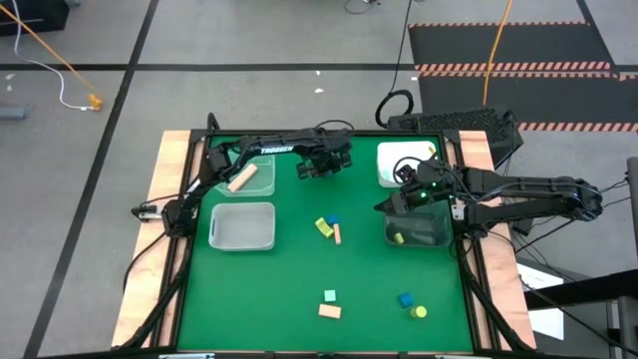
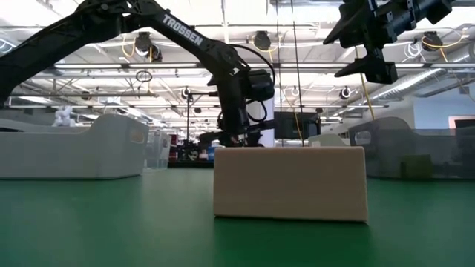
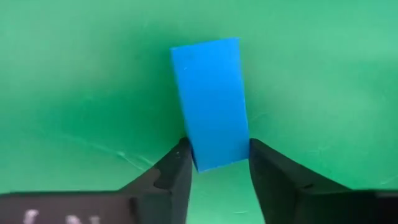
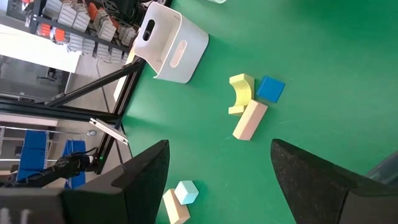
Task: Sort & place blocks by color
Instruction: Put the top blue block into the gray bin
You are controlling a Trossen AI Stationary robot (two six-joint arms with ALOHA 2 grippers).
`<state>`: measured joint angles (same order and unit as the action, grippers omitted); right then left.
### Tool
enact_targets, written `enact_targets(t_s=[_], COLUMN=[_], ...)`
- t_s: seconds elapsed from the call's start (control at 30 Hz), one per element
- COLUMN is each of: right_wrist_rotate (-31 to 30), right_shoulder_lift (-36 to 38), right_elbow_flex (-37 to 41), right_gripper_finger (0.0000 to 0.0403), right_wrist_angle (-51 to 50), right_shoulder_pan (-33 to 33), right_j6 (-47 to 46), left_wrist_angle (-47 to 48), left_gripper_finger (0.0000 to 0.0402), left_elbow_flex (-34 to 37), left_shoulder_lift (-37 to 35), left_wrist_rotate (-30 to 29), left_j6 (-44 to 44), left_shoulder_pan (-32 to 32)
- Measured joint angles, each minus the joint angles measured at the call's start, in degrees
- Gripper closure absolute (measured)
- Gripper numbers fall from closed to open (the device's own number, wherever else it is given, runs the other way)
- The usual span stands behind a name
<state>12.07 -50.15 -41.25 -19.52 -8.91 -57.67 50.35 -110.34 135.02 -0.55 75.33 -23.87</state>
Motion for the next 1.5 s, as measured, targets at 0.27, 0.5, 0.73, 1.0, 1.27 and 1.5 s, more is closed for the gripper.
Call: enact_targets(t_s=[0.27, 0.5, 0.73, 1.0, 1.27, 1.5], right_wrist_rotate=[-0.02, 0.0, 0.0, 0.0, 0.0, -0.02], right_shoulder_lift=[0.0, 0.0, 0.0, 0.0, -0.04, -0.02], right_elbow_flex=[0.01, 0.0, 0.01, 0.01, 0.02, 0.02], right_gripper_finger=[0.0131, 0.0131, 0.0131, 0.0131, 0.0131, 0.0131], right_wrist_angle=[0.02, 0.01, 0.0, 0.01, 0.17, 1.04], right_shoulder_pan=[0.0, 0.0, 0.0, 0.0, 0.02, 0.02], right_j6=[-0.06, 0.0, -0.08, -0.03, 0.01, -0.08], left_wrist_angle=[1.55, 2.31, 3.16, 3.33, 4.76, 4.91], left_gripper_finger=[0.0282, 0.0282, 0.0281, 0.0304, 0.0397, 0.0391], left_elbow_flex=[0.0, 0.05, 0.52, 0.31, 0.22, 0.2], left_shoulder_lift=[-0.01, -0.33, -4.25, -13.97, -23.06, -25.31], left_wrist_rotate=[-2.09, -2.06, -4.54, -19.82, -30.32, -26.78], left_j6=[-2.2, -15.59, -30.11, -34.77, -32.11, -39.39], left_shoulder_pan=[-0.01, 0.15, 2.12, 8.19, 16.74, 21.35])
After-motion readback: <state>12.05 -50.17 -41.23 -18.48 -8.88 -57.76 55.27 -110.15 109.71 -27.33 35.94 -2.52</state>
